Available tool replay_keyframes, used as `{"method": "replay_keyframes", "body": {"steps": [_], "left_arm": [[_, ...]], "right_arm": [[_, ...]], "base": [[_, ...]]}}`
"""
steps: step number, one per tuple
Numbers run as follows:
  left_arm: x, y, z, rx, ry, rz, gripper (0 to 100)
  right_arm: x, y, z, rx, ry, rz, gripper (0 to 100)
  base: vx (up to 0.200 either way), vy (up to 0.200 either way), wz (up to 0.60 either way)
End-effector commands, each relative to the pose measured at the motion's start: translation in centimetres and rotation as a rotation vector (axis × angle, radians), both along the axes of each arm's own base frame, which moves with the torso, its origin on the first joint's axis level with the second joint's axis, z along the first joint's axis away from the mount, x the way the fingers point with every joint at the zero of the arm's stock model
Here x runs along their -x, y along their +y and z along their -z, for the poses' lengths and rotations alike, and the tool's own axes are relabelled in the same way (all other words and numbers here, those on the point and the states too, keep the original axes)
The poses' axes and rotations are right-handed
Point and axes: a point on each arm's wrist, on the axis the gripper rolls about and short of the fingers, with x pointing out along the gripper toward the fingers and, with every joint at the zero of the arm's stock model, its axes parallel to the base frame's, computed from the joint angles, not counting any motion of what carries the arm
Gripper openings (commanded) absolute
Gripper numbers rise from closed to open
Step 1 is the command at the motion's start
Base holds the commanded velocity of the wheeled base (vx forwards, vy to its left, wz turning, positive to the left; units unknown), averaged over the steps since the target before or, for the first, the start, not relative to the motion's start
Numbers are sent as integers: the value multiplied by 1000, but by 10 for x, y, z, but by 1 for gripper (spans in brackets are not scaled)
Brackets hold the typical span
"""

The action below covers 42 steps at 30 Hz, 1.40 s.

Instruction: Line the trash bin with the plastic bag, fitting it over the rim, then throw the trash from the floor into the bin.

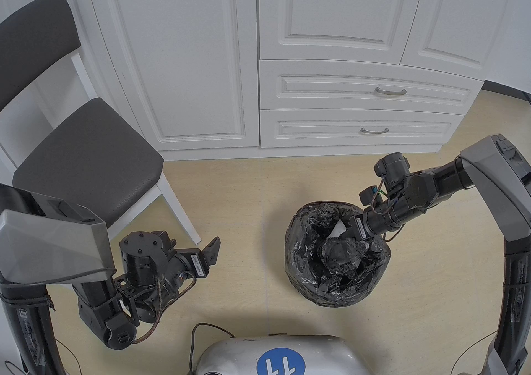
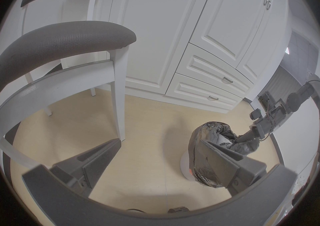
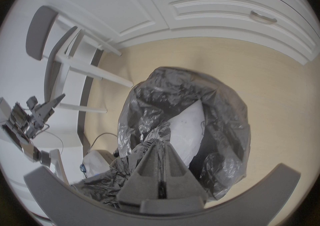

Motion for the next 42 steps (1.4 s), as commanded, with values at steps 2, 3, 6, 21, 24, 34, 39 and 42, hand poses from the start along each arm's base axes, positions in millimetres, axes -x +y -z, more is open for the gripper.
{"method": "replay_keyframes", "body": {"steps": [2, 3, 6, 21, 24, 34, 39, 42], "left_arm": [[0, -1, -2, 4, -7, 4, 100], [1, -1, -4, 7, -13, 4, 100], [1, -1, -8, 13, -22, 5, 100], [2, -1, -9, 15, -26, 5, 100], [2, -1, -8, 13, -22, 7, 100], [1, -1, -8, 16, -26, 5, 100], [1, -1, -9, 16, -28, 3, 100], [1, 0, -9, 16, -28, 3, 100]], "right_arm": [[18, 4, -5, 39, 1, -76, 0], [23, 5, -10, 54, -9, -112, 0], [26, 4, -13, 62, -1, -124, 0], [7, 5, 16, 67, 38, -110, 0], [-2, 0, 22, 60, 42, -81, 0], [-38, -24, 18, -26, 29, 114, 0], [-39, -28, 14, -49, 17, 139, 0], [-28, -13, 20, -36, 46, 96, 0]], "base": [[0, 0, 0], [0, 0, 0], [0, 0, 0], [0, 0, 0], [0, 0, 0], [0, 0, 0], [0, 0, 0], [0, 0, 0]]}}
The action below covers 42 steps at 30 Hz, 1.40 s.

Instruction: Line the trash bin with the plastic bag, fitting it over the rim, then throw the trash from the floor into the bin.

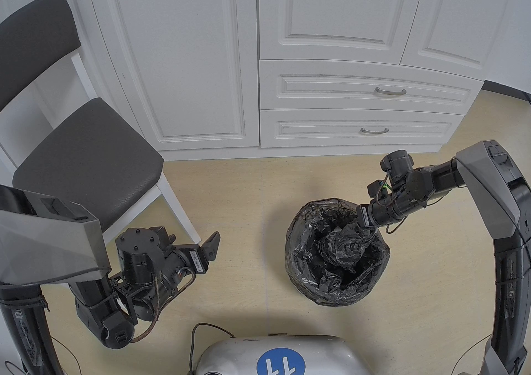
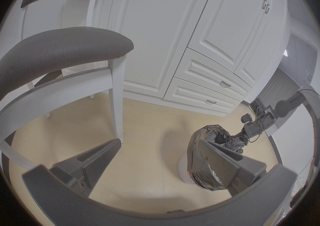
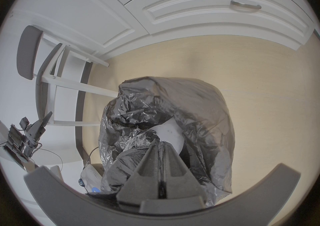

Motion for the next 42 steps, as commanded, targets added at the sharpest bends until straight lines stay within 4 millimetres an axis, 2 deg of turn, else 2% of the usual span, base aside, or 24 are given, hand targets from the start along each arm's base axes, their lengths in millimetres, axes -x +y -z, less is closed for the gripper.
{"method": "replay_keyframes", "body": {"steps": [1, 9, 18, 22, 25, 28, 33, 42], "left_arm": [[0, 0, -1, 3, -3, -1, 100], [0, 0, 0, 1, -1, -1, 100], [0, 0, -1, 3, -3, -1, 100], [0, 1, -2, 5, -7, -2, 100], [-1, 1, -2, 5, -6, -6, 100], [-1, 1, -3, 5, -9, -5, 100], [1, 1, -8, 14, -22, -1, 100], [2, 1, -12, 23, -35, 0, 100]], "right_arm": [[10, 14, 8, 11, 33, -41, 0], [42, 57, 12, 39, 79, -155, 0], [61, 72, 20, 65, 108, -247, 0], [60, 72, 12, 43, 99, -220, 0], [50, 71, 5, -34, 80, -118, 0], [44, 60, 3, -76, 92, -34, 0], [45, 55, 11, -84, 139, 11, 0], [45, 66, 24, -95, 198, 49, 0]], "base": [[0, 0, 0], [0, 0, 0], [0, 0, 0], [0, 0, 0], [0, 0, 0], [0, 0, 0], [0, 0, 0], [0, 0, 0]]}}
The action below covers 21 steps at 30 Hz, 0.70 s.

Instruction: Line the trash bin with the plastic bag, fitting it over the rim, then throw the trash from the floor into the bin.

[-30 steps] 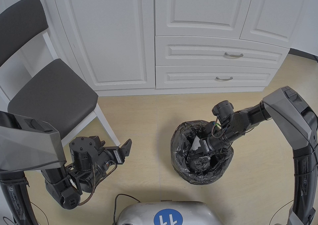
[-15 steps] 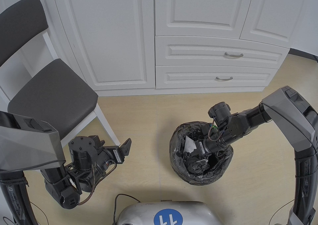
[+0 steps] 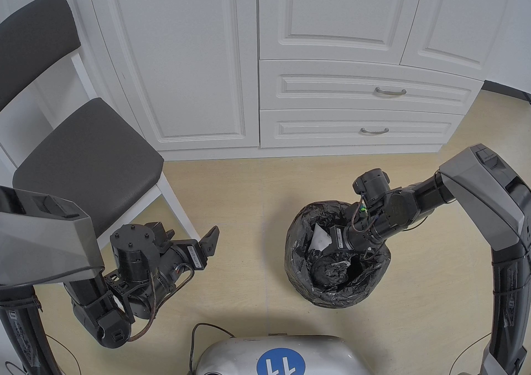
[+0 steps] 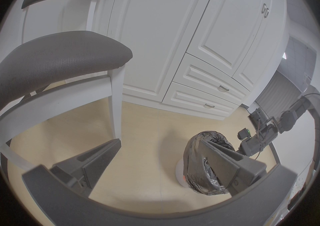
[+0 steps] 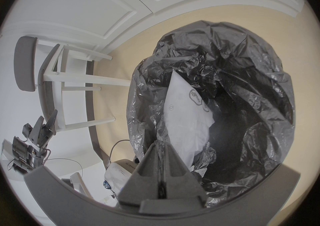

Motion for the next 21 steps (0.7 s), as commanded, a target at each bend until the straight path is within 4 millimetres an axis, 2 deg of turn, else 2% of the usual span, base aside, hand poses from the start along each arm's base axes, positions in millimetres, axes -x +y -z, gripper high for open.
{"method": "replay_keyframes", "body": {"steps": [1, 4, 11, 20, 21], "left_arm": [[0, 0, -2, 3, -5, 0, 100], [0, 0, -1, 2, -2, 1, 100], [-1, 0, 3, -4, 7, 0, 100], [-1, 0, 2, -1, 3, 0, 100], [-1, 0, 2, -1, 3, 0, 100]], "right_arm": [[-7, 2, 17, 11, 21, 5, 0], [-15, -1, 25, 16, 24, 25, 0], [-21, -9, 32, 35, 16, 47, 0], [-23, -12, 26, 27, 3, 63, 0], [-23, -13, 26, 28, 3, 66, 100]], "base": [[0, 0, 0], [0, 0, 0], [0, 0, 0], [0, 0, 0], [0, 0, 0]]}}
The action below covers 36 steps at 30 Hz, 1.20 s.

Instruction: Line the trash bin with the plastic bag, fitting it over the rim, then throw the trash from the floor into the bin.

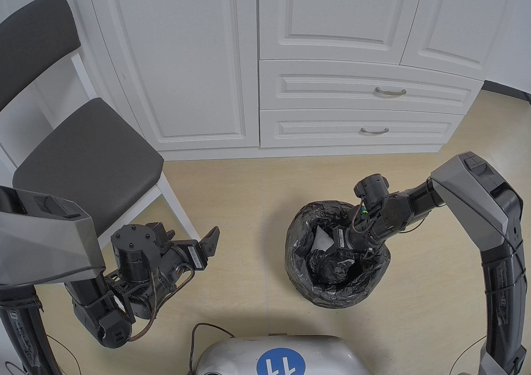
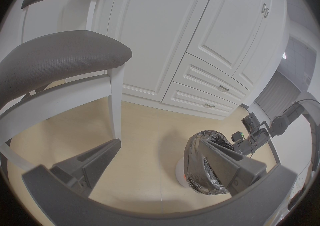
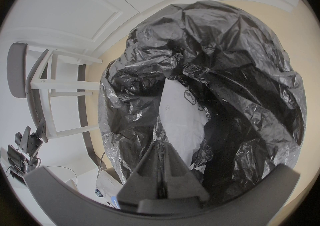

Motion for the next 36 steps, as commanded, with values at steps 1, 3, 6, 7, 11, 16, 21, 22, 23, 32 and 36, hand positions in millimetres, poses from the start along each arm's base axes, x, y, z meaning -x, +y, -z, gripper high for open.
{"method": "replay_keyframes", "body": {"steps": [1, 3, 6, 7, 11, 16, 21, 22, 23, 32, 36], "left_arm": [[0, 0, 1, -1, 2, -1, 100], [-1, 0, 1, 0, 1, -1, 100], [0, 0, 0, 0, 1, -1, 100], [0, 0, 0, 1, -1, -1, 100], [0, 0, 0, -1, -1, 1, 100], [1, 0, -1, 1, -4, 1, 100], [1, 0, -2, 2, -5, 1, 100], [0, -1, -1, 0, -2, 2, 100], [0, -1, 0, -1, -1, 2, 100], [7, -10, 2, -8, 7, 37, 100], [7, -9, 1, -8, 6, 34, 100]], "right_arm": [[-1, -1, 0, 4, -2, 7, 100], [-2, -3, -1, 6, -8, 13, 100], [-5, -5, -7, 3, -26, 22, 100], [-5, -8, -10, 0, -31, 28, 100], [-3, -10, -23, -11, -53, 28, 100], [3, -9, -42, -23, -84, 22, 100], [12, -7, -59, -37, -129, 12, 100], [16, -5, -67, -44, -154, 7, 100], [17, -6, -69, -47, -163, 7, 100], [37, -19, -106, -77, -310, 21, 100], [43, -30, -101, 0, -409, 53, 100]], "base": [[0, 0, 0], [0, 0, 0], [0, 0, 0], [0, 0, 0], [0, 0, 0], [0, 0, 0], [0, 0, 0], [0, 0, 0], [0, 0, 0], [0, 0, 0], [0, 0, 0]]}}
